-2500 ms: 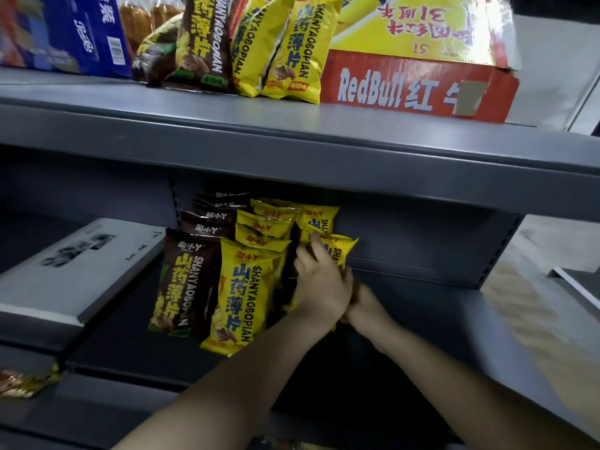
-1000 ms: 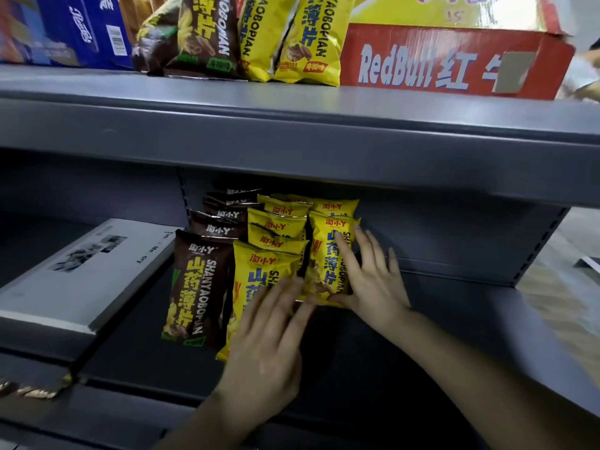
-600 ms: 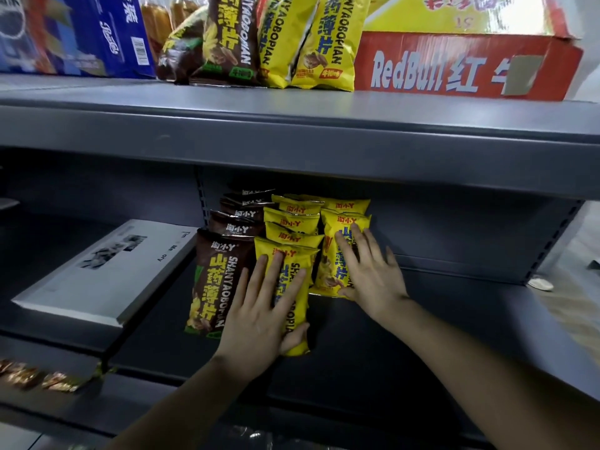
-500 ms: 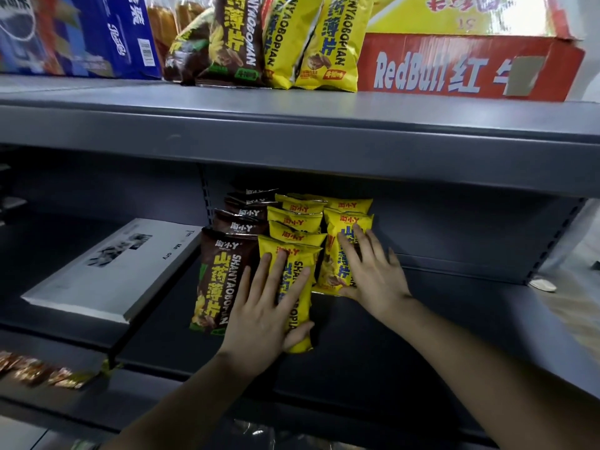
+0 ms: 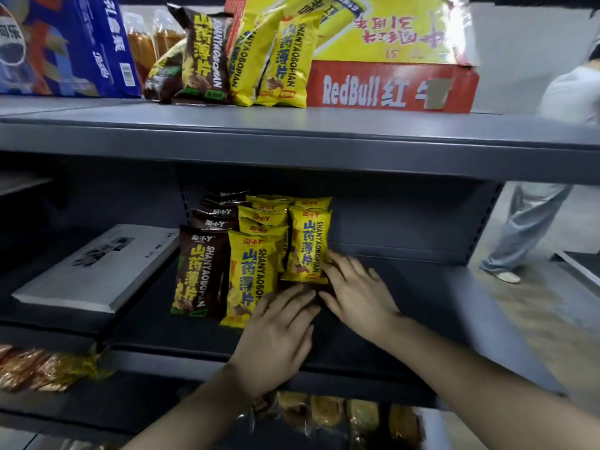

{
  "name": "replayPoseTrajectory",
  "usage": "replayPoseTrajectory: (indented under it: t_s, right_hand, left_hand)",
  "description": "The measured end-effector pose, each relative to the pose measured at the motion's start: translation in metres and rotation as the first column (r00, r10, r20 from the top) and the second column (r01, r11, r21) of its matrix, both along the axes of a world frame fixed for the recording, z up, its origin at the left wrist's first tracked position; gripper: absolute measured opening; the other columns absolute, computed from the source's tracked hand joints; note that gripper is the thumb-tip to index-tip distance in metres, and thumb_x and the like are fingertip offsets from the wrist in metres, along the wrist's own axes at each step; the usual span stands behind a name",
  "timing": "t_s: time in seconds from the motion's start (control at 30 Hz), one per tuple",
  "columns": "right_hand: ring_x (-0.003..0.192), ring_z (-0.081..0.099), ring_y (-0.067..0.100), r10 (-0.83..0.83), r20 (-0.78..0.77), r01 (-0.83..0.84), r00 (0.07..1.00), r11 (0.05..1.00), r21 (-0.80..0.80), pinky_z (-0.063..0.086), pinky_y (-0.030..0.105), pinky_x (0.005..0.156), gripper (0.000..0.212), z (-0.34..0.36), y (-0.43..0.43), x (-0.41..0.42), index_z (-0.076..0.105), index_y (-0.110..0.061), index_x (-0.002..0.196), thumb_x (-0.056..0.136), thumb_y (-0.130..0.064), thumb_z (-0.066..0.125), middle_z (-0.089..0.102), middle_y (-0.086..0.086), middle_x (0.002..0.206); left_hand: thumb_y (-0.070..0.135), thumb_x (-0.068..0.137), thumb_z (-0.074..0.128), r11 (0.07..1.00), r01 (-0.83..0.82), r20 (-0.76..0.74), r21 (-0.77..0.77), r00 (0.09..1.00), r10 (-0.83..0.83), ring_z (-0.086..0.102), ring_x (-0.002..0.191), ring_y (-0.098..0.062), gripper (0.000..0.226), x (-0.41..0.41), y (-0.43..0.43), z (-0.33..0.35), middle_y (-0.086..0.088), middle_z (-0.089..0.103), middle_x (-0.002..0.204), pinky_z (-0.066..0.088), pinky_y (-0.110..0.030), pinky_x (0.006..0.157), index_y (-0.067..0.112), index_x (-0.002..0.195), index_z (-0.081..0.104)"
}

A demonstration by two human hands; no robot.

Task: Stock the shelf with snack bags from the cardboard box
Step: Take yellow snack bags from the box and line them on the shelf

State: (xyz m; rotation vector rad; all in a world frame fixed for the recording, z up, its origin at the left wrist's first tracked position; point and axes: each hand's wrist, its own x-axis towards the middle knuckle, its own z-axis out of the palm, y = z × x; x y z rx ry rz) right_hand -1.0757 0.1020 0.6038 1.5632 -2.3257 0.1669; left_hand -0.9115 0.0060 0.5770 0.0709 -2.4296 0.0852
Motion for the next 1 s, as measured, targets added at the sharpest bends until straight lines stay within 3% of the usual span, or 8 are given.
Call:
replayPoseTrajectory:
  t_s: [0.1,0.33,0.47,0.57,0.67,0.8,1.0]
  right_hand:
    - [0.137,0.035,0.023,-0.024,0.018,0.023,1.0,1.0,0.015,0.039,0.041,0.1,0.054,0.0,0.039,0.004,0.04,-0.015,0.143,0.097,-0.043,0.043,0.028,0.004,0.155]
    - [0.134,0.039,0.024,-0.089,0.083,0.084,0.993,0.995,0.058,0.041,0.04,0.097,0.053,-0.023,0.152,0.018,0.04,-0.015,0.144,0.098,-0.041,0.041,0.031,0.004,0.154]
    - [0.132,0.043,0.025,-0.082,0.132,0.068,0.988,0.992,0.106,0.04,0.04,0.1,0.051,-0.059,0.218,0.029,0.043,-0.015,0.142,0.097,-0.039,0.044,0.038,0.006,0.15]
    - [0.127,0.047,0.031,-0.069,0.173,0.031,0.983,0.975,0.218,0.042,0.045,0.1,0.057,-0.084,0.255,0.039,0.048,-0.011,0.137,0.093,-0.041,0.028,0.04,0.011,0.148]
    - [0.116,0.051,0.032,-0.118,0.275,0.061,0.954,0.976,0.21,0.049,0.042,0.079,0.072,-0.109,0.286,0.047,0.052,-0.011,0.129,0.08,-0.05,0.016,0.045,0.009,0.142]
    - [0.123,0.045,0.031,-0.163,0.284,0.07,0.945,0.948,0.312,0.045,0.041,0.079,0.043,-0.149,0.318,0.046,0.046,-0.01,0.13,0.094,-0.032,0.035,0.037,0.01,0.146]
    - [0.119,0.044,0.029,-0.293,0.318,0.137,0.902,0.891,0.433,0.047,0.039,0.075,0.038,-0.195,0.34,0.033,0.043,-0.013,0.127,0.096,-0.033,0.04,0.04,0.008,0.137]
  left_hand:
    - [0.02,0.085,0.05,0.997,0.072,0.018,0.025,0.997,-0.072,0.062,0.106,-0.02,0.028,-0.002,0.034,-0.005,0.0,0.067,0.113,0.047,-0.034,0.085,0.015,0.102,0.071]
    - [0.015,0.078,0.05,0.981,0.191,0.074,0.043,0.978,-0.193,0.066,0.082,-0.023,0.024,-0.008,0.137,-0.042,-0.002,0.069,0.087,0.043,-0.033,0.073,0.013,0.085,0.073]
    - [0.011,0.064,0.072,0.96,0.237,0.187,0.152,0.947,-0.263,0.068,0.083,-0.022,0.025,-0.01,0.194,-0.083,-0.002,0.071,0.088,0.05,-0.027,0.072,0.013,0.088,0.073]
    - [0.017,0.058,0.081,0.959,0.133,0.371,0.25,0.902,-0.221,0.068,0.084,-0.021,0.032,-0.01,0.23,-0.11,0.0,0.07,0.089,0.052,-0.024,0.071,0.017,0.089,0.073]
    - [0.023,0.086,0.053,0.942,-0.036,0.555,0.333,0.816,-0.165,0.054,0.115,-0.023,0.031,-0.009,0.251,-0.142,-0.002,0.061,0.121,0.042,-0.03,0.096,0.02,0.116,0.061]
    - [0.019,0.087,0.045,0.912,-0.114,0.636,0.394,0.75,-0.181,0.052,0.109,-0.022,0.022,-0.004,0.263,-0.172,-0.001,0.058,0.113,0.043,-0.032,0.088,0.023,0.104,0.059]
    - [0.015,0.09,0.044,0.875,-0.243,0.748,0.419,0.638,-0.181,0.05,0.105,-0.022,0.025,-0.009,0.264,-0.198,-0.002,0.052,0.114,0.044,-0.036,0.085,0.018,0.112,0.055]
